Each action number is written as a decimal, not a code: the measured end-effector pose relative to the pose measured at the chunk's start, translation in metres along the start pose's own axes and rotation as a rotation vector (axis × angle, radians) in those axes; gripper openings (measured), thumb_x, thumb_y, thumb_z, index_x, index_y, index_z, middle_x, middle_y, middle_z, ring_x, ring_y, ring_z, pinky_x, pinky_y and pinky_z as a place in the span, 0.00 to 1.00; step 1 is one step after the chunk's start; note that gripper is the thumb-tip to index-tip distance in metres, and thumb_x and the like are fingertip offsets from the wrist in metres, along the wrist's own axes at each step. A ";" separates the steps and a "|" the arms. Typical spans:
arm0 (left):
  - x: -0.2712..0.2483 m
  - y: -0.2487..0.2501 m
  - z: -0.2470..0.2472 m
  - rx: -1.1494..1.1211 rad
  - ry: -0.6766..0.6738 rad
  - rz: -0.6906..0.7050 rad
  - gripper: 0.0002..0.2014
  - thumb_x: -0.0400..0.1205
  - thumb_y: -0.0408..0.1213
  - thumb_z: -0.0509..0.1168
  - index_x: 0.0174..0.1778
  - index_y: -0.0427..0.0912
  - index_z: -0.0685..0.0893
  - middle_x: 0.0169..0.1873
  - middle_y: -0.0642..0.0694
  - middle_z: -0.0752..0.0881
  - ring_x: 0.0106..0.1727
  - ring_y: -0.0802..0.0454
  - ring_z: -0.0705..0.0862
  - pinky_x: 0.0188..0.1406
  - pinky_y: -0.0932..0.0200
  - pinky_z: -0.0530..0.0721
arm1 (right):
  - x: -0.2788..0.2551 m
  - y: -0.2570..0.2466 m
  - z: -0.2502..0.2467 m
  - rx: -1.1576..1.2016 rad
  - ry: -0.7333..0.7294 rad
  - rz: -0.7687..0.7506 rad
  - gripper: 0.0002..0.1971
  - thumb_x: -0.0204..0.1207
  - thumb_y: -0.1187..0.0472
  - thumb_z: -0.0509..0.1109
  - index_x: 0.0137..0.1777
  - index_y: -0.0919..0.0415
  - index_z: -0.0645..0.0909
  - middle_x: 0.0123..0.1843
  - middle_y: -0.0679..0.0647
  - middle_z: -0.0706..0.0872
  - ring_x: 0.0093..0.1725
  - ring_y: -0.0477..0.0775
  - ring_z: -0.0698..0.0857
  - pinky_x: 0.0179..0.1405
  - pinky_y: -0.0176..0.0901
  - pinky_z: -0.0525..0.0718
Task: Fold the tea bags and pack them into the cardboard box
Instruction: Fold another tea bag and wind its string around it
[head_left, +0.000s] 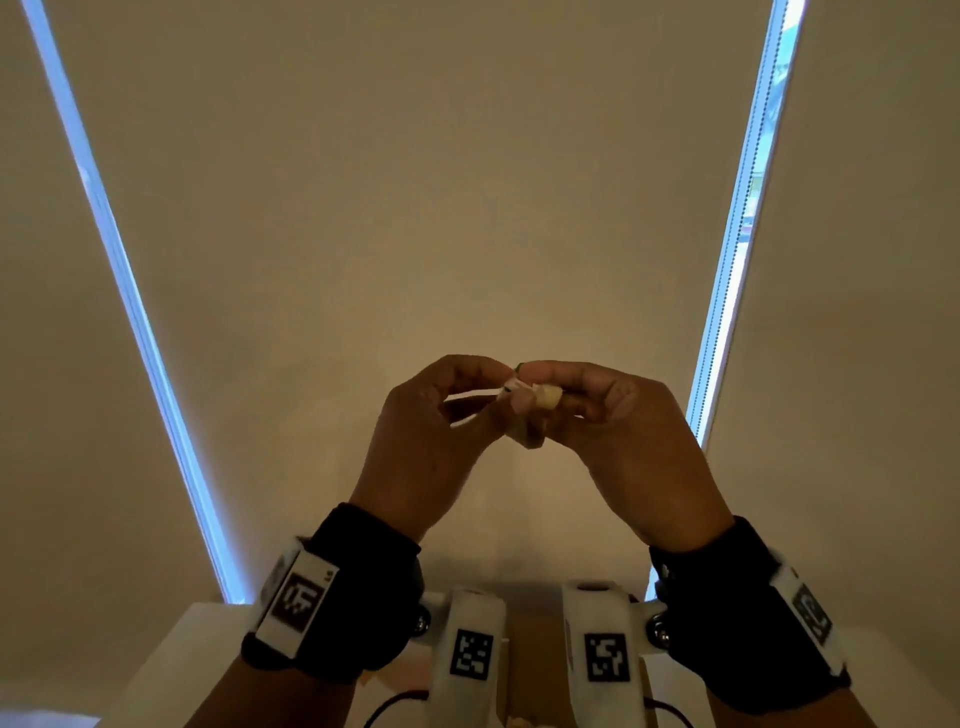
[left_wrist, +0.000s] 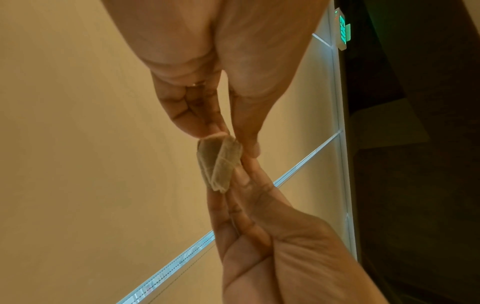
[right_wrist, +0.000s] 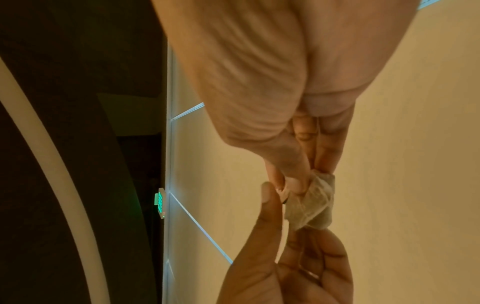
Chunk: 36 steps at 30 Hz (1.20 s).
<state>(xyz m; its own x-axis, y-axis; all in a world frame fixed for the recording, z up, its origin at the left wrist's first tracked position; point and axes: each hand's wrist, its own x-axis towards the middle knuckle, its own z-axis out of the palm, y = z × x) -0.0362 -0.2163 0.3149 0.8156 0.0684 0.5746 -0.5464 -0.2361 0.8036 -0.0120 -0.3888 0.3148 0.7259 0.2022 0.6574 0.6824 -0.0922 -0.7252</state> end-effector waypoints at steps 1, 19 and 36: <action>-0.005 -0.004 0.002 0.006 -0.037 -0.016 0.16 0.75 0.46 0.79 0.57 0.50 0.88 0.50 0.55 0.93 0.52 0.57 0.92 0.52 0.60 0.90 | -0.003 0.004 -0.001 -0.010 0.000 0.021 0.17 0.77 0.71 0.76 0.56 0.46 0.90 0.50 0.42 0.94 0.51 0.43 0.92 0.53 0.34 0.88; -0.181 -0.231 0.110 -0.002 -0.458 -0.649 0.27 0.74 0.42 0.83 0.67 0.53 0.81 0.52 0.53 0.92 0.52 0.58 0.92 0.57 0.50 0.91 | -0.221 0.195 -0.028 -0.211 -0.280 0.722 0.19 0.75 0.62 0.80 0.65 0.46 0.87 0.59 0.40 0.90 0.58 0.35 0.87 0.61 0.33 0.85; -0.252 -0.364 0.221 0.617 -0.673 -0.684 0.27 0.81 0.50 0.72 0.76 0.54 0.74 0.66 0.44 0.85 0.63 0.39 0.84 0.63 0.43 0.85 | -0.326 0.342 -0.028 -0.480 -0.291 0.907 0.19 0.73 0.60 0.78 0.65 0.49 0.87 0.62 0.54 0.90 0.63 0.61 0.87 0.64 0.62 0.84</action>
<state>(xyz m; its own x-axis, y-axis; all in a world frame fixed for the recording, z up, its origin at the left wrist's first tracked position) -0.0007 -0.3618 -0.1571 0.9448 -0.1235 -0.3035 0.0872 -0.7982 0.5960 -0.0132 -0.5138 -0.1415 0.9745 0.0849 -0.2077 -0.0939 -0.6866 -0.7209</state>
